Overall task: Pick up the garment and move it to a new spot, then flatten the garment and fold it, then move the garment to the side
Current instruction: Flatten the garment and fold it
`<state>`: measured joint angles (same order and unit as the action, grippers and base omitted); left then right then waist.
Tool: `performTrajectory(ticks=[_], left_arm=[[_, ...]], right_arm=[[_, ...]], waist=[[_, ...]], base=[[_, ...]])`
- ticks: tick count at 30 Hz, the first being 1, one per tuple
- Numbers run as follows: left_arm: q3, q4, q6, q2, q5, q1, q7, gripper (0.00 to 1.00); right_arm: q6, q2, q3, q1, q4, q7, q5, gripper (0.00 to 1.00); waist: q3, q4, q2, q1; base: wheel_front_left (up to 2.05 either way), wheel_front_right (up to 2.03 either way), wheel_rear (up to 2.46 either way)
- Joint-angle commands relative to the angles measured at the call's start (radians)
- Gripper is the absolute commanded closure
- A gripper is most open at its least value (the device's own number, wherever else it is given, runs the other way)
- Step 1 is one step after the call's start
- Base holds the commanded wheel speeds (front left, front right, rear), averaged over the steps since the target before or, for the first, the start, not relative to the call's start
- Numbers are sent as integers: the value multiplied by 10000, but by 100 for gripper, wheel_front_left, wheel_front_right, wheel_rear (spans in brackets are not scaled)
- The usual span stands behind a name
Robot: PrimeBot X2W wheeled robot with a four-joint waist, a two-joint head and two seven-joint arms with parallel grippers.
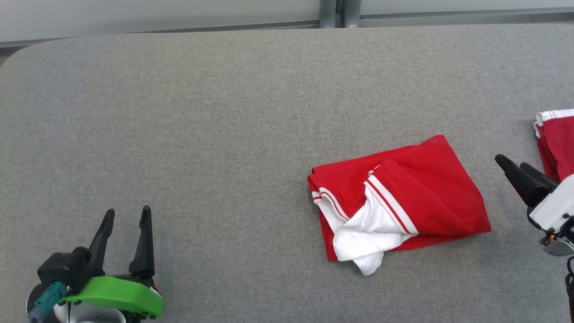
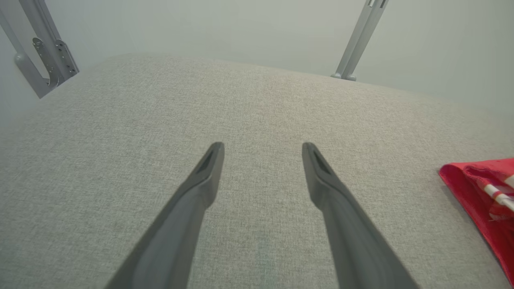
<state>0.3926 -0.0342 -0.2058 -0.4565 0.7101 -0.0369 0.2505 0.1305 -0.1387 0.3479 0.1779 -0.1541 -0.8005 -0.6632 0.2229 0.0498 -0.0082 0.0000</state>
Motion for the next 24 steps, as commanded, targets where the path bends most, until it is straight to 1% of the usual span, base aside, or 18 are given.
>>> performTrajectory(ticks=[1,5,8,13,16,18,20,21,22,23,24], left_arm=[[9,6,26,24,-65,-234,4,0],[95,-99,126,124,-61,-496,-45,0],[196,-220,205,199,-103,-691,-66,0],[257,-436,236,379,-129,-874,-15,0],[232,-554,276,463,-90,-792,28,0],[232,-600,300,488,-83,-698,50,0],[237,-614,310,500,-98,-658,64,0],[237,-614,310,500,-98,-658,64,0],[204,-606,296,497,-105,-656,57,0],[140,-583,271,479,-98,-611,67,0],[117,-574,258,462,-95,-575,74,0]], right_arm=[[5,-3,5,397,465,89,82,0],[4,-322,-447,1014,1667,-19,90,0],[4,-695,-797,1263,2534,-187,60,0],[4,-1007,-839,1428,3381,-338,-266,0],[4,-1106,-898,1533,3375,-27,-505,0],[4,-1250,-1095,1469,3106,160,-648,0],[4,-1561,-1347,1359,2565,445,-670,0],[4,-1561,-1347,1359,2565,445,-670,0],[4,-1652,-1497,1278,2263,592,-787,0],[5,-1701,-1694,1053,1627,761,-1152,0],[4,-1872,-1831,939,1319,833,-1183,0]], waist=[[224,23,82,0],[535,84,82,0],[640,219,82,0],[562,518,82,0],[453,634,82,0],[381,689,82,0],[339,747,82,0],[339,747,82,0],[319,768,82,0],[276,777,82,0],[263,762,82,0]], base=[[0,0,0],[0,0,0],[0,0,0],[0,0,0],[0,0,0],[0,0,0],[0,0,0],[0,0,0],[0,0,0],[0,0,0],[0,0,0]])
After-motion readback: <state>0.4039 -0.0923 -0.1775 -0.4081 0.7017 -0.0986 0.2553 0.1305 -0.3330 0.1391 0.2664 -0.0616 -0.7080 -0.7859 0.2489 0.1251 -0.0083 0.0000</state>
